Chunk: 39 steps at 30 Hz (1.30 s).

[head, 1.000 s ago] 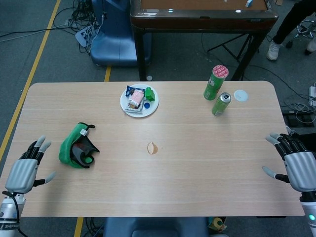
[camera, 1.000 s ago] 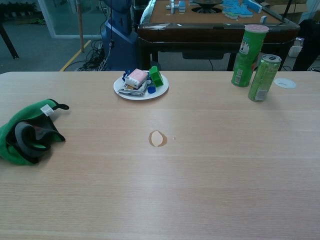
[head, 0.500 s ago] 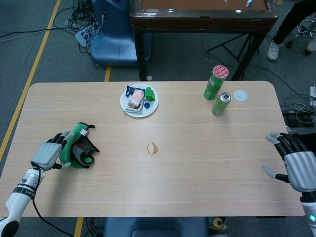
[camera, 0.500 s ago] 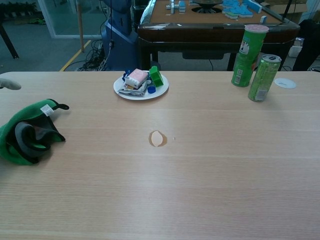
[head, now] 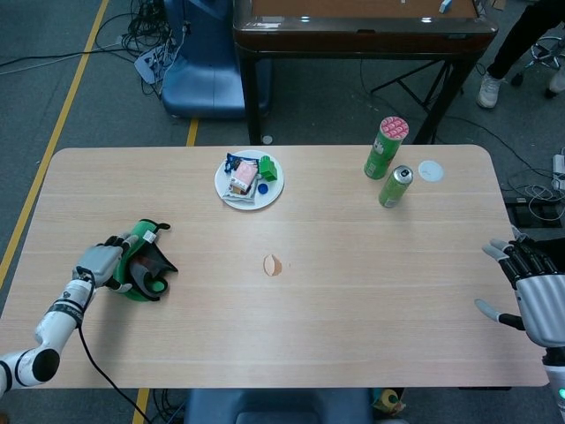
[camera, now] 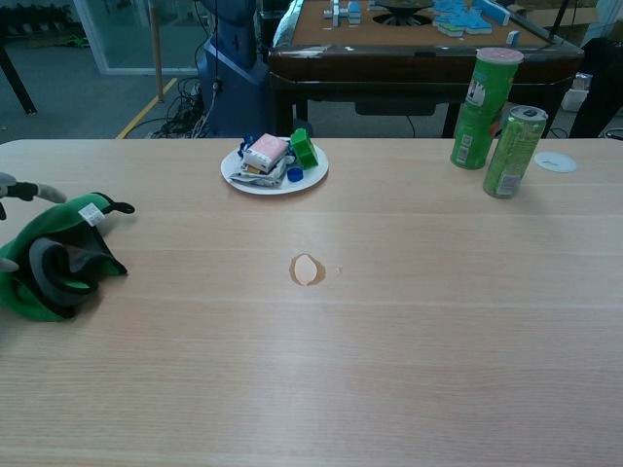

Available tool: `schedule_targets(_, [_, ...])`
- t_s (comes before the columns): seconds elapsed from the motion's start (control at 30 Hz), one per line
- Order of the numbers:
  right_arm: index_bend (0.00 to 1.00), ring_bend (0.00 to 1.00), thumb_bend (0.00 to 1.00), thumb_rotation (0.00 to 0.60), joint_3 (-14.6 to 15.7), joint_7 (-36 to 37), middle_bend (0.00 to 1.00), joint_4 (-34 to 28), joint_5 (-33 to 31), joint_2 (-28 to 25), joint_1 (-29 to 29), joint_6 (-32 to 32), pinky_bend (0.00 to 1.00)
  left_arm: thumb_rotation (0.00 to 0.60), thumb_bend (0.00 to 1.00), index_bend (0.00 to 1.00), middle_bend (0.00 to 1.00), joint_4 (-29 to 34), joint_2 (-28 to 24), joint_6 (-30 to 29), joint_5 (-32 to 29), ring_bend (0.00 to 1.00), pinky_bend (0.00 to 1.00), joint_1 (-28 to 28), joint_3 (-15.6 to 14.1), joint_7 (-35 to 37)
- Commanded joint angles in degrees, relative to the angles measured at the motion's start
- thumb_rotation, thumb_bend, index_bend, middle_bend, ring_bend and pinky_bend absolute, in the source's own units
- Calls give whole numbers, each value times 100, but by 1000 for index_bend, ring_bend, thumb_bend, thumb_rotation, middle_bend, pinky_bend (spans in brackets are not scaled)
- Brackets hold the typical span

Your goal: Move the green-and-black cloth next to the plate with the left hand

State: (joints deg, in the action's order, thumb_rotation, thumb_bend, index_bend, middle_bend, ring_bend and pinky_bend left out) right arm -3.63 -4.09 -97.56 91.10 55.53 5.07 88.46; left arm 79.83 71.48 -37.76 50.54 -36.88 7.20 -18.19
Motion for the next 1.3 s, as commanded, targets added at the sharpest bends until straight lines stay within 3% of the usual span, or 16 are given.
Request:
schedule_targets(0.03, [228,169,168,600,-1,20,223,18,-9,8,2,-15,217,600,169,0,0,1,87,38,-548,0,163,-287,-218,-446])
schedule_targets(0.2, [228,169,168,600,5,63,223,58,-14,23,-9,-17,217,600,170,0,0,-147,260,34,-862,0,163,-466,-350,-593])
schedule_targets(0.37, [228,169,168,600,13,94,223,90,-44,42,-19,-43,217,600,169,4,0,-486,649,-322,-417,2,167,-370,-248,-199])
schedule_targets(0.5, [228,169,168,600,12,94,223,93,-46,41,-18,-54,217,600,170,205,22,-934,961,-441,60,124,342,-280,-167,288])
schedule_targets(0.63, [228,169,167,600,12,92,223,92,-41,49,-21,-53,217,600,170,281,101,-1421,1163,-172,123,235,516,-348,-193,415])
schedule_targets(0.83, [228,169,168,600,15,93,223,103,-59,62,-34,-57,217,600,170,327,224,-1782,1326,-81,143,339,616,-377,-207,427])
schedule_targets(1.03, [228,169,168,600,11,98,223,113,-49,68,-39,-45,217,600,170,524,484,-1830,1306,30,138,551,789,-378,-216,456])
schedule_targets(1.3, [228,169,168,600,24,140,223,142,-5,84,-84,36,217,600,170,656,686,-1545,1122,-17,370,719,943,-327,-178,685])
